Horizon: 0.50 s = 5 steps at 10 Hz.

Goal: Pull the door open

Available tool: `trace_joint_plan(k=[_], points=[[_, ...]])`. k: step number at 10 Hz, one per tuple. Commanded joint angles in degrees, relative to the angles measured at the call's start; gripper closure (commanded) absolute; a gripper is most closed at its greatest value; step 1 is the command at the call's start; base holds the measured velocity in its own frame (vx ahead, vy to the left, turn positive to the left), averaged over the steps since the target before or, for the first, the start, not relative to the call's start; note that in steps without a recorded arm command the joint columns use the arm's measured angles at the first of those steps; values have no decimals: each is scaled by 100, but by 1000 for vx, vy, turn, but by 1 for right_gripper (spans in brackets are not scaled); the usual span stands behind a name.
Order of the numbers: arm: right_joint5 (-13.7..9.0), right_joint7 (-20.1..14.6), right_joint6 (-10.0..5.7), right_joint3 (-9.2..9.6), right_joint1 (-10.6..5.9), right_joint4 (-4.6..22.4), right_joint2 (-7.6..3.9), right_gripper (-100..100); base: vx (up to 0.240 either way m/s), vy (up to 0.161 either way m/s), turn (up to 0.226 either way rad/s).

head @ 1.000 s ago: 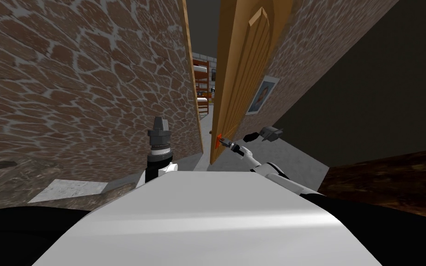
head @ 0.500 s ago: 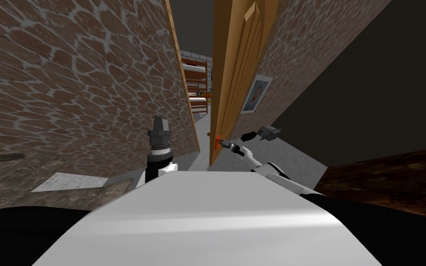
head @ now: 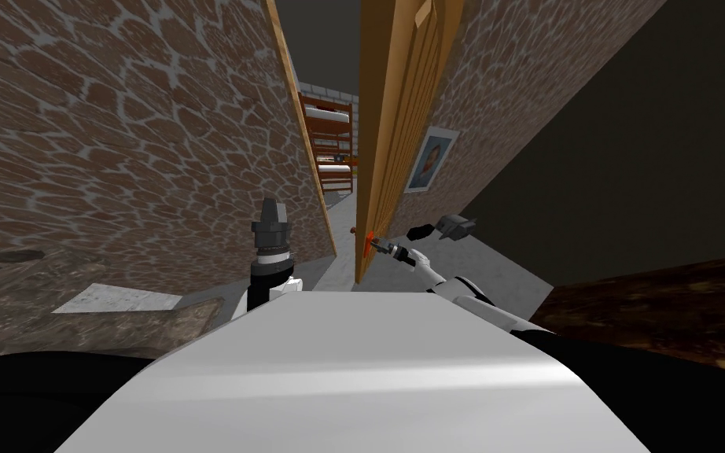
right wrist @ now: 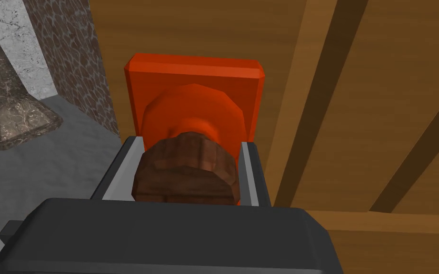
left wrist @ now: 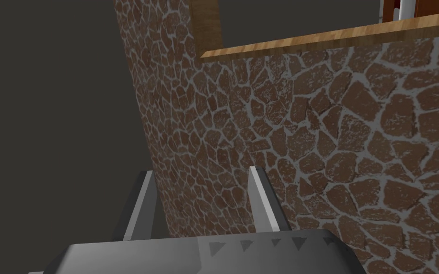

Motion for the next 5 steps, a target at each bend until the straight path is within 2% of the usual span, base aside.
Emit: trace_joint_plan(k=[1,3,5], points=[[59,-27,-167,65,21,28,-8,100,-97,-229,45],[120,-59,-344,116,5,42,-31,100,-25,-220,46],[165,-83,-477,155,-7,53,-47,100,-21,-176,42]])
